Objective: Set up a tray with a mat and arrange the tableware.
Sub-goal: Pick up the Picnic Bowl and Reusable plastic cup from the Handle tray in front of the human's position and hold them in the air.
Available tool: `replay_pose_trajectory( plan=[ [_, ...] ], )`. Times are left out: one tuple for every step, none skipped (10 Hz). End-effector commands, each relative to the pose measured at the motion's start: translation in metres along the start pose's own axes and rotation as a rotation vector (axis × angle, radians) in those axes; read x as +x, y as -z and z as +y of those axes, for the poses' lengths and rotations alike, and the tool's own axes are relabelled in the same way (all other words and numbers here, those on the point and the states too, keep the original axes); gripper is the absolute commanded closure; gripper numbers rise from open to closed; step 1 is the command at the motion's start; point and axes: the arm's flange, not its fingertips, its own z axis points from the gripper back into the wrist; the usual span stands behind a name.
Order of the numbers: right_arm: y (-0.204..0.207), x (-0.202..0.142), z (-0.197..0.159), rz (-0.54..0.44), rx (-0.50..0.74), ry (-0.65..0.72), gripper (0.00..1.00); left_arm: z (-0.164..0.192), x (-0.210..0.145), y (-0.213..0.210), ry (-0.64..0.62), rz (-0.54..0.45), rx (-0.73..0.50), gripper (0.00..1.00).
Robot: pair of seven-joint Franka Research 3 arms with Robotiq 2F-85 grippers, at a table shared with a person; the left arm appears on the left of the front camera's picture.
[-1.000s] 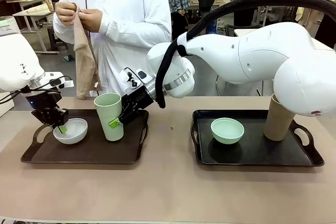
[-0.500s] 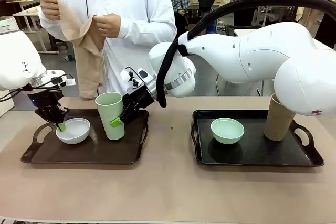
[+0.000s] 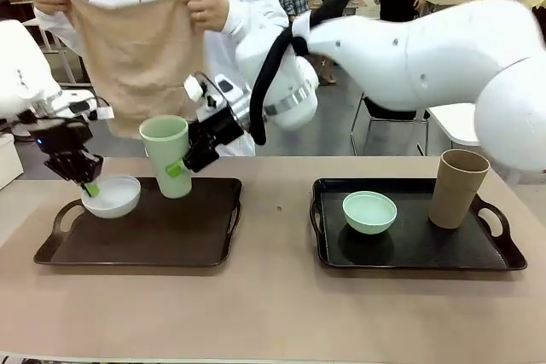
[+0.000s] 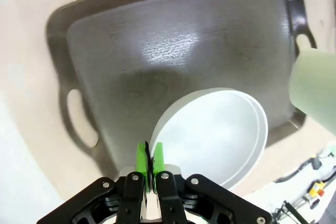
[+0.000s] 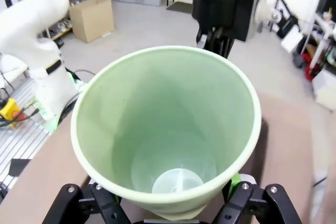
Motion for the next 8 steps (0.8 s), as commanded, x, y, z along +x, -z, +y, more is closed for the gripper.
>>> replay_pose_trajectory(
  plan=[
    [-0.026,0.033,0.027,-0.004,-0.048,-0.068,1.0,-0.007,-0.016,-0.058,-0.018,-0.029,0.06,1.0],
    [-0.035,0.049,0.036,0.015,-0.054,-0.087,1.0,-0.012,-0.027,-0.087,-0.017,-0.066,0.082,1.0],
    [-0.04,0.058,0.044,0.03,-0.048,-0.084,1.0,-0.018,-0.039,-0.113,-0.023,-0.101,0.085,1.0],
    [-0.042,0.056,0.05,0.023,-0.048,-0.068,1.0,-0.023,-0.047,-0.127,-0.034,-0.113,0.085,1.0],
    [-0.045,0.05,0.054,0.017,-0.039,-0.05,1.0,-0.024,-0.049,-0.13,-0.049,-0.129,0.08,1.0],
    [-0.047,0.038,0.059,0.034,0.001,-0.03,1.0,-0.021,-0.041,-0.124,-0.01,-0.114,0.072,1.0],
    [-0.042,0.065,0.038,0.041,-0.036,-0.068,1.0,-0.021,-0.041,-0.124,-0.01,-0.114,0.072,1.0],
    [-0.042,0.065,0.038,0.041,-0.036,-0.068,1.0,-0.021,-0.041,-0.124,-0.01,-0.114,0.072,1.0]
  ],
)
